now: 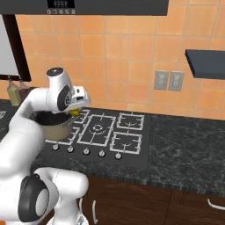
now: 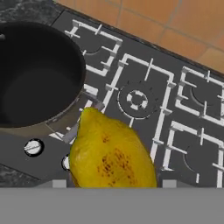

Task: Put the lime and lemon in the pot. Retrieve the spatula and lightly stir the vegetables in the pot.

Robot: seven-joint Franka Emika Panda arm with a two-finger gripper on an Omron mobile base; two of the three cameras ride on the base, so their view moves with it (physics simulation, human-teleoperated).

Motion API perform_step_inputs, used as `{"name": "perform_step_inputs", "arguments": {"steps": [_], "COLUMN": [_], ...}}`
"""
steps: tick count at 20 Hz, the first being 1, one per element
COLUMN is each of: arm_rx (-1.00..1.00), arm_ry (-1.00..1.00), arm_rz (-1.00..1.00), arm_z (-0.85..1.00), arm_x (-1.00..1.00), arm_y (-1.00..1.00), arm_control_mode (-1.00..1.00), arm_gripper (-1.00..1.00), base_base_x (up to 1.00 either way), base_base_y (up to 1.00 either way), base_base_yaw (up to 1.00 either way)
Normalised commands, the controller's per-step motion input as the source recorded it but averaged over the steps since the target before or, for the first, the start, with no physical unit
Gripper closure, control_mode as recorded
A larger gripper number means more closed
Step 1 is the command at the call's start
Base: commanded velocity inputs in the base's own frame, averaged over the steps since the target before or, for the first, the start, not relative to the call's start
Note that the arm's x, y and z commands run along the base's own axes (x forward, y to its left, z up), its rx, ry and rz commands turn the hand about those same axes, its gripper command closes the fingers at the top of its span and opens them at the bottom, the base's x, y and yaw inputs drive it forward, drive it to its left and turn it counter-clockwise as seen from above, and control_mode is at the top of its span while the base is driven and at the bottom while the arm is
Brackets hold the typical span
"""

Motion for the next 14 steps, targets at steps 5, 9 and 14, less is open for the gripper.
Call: {"name": "perform_step_inputs", "arguments": {"steps": [5,9,14], "arm_rx": [0.0,0.0,0.0], "arm_ry": [0.01,0.03,0.05], "arm_rz": [0.01,0.0,0.0], "arm_z": [-0.09,-0.36,-0.5], "arm_x": [0.39,0.43,0.44], "arm_y": [1.0,1.0,0.92], "arm_control_mode": [-1.0,-1.0,-1.0], "arm_gripper": [1.0,1.0,1.0], "base_base_x": [0.0,0.0,0.0], "base_base_y": [0.0,0.0,0.0], "base_base_yaw": [0.0,0.0,0.0]}}
